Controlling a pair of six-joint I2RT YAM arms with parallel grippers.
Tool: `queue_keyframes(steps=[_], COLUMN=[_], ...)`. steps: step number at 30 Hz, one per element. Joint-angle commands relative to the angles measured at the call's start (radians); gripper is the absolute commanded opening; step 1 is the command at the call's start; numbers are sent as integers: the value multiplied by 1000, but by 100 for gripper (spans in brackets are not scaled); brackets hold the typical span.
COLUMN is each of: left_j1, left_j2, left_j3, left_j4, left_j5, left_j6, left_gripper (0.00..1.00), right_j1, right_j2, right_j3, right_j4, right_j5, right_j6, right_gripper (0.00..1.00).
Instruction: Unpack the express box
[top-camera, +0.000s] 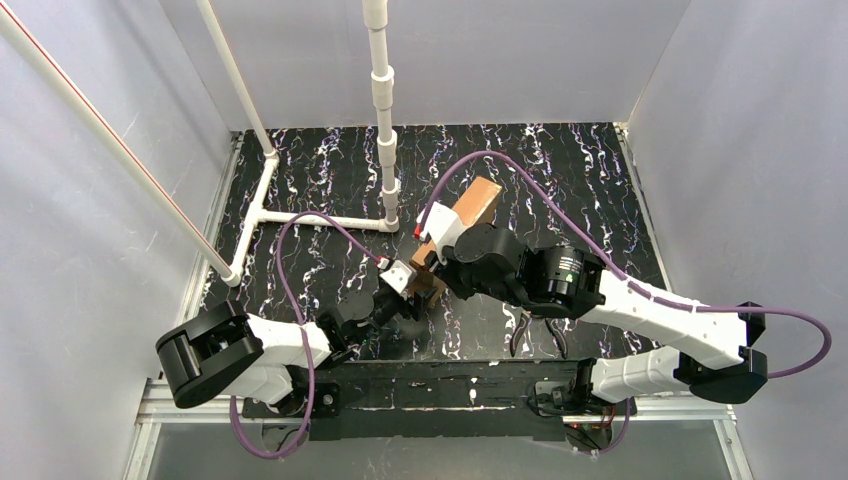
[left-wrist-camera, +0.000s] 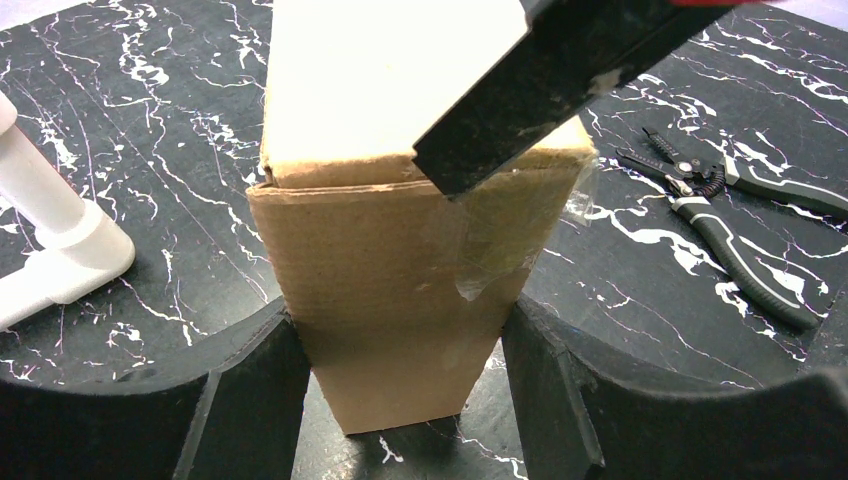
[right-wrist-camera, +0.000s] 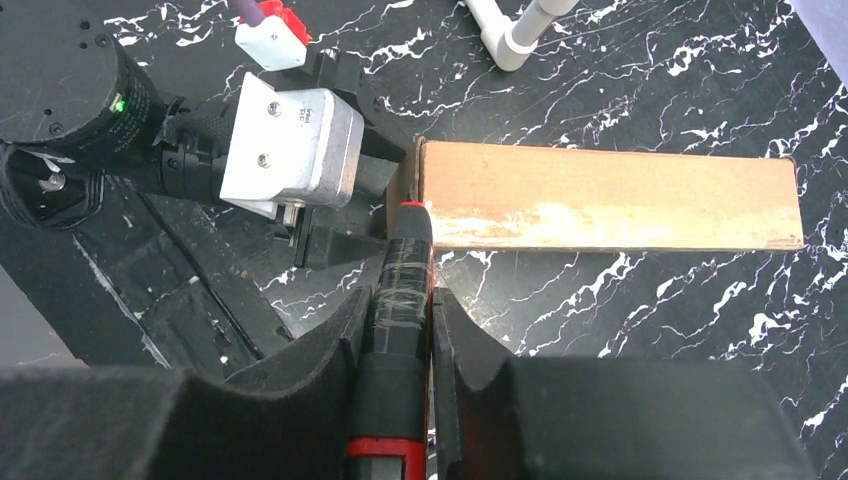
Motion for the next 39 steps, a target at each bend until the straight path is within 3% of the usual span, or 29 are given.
queue_keyframes(steps=[1, 32, 39], left_j1=[-3, -4, -3], left_j2=[-21, -21, -32], left_j3=[-9, -7, -14], left_j4=[35, 35, 33], left_j5=[-17, -16, -20], left_j6=[9, 20, 23], left_gripper=[33, 32, 31], right_j1=[5, 11, 12], right_j2=[1, -6, 41], right_j3=[58, 19, 45], right_j4=[52, -8, -116], right_j5=[27, 60, 54], right_j6=[-22, -6, 23], right_gripper=[1, 1, 1])
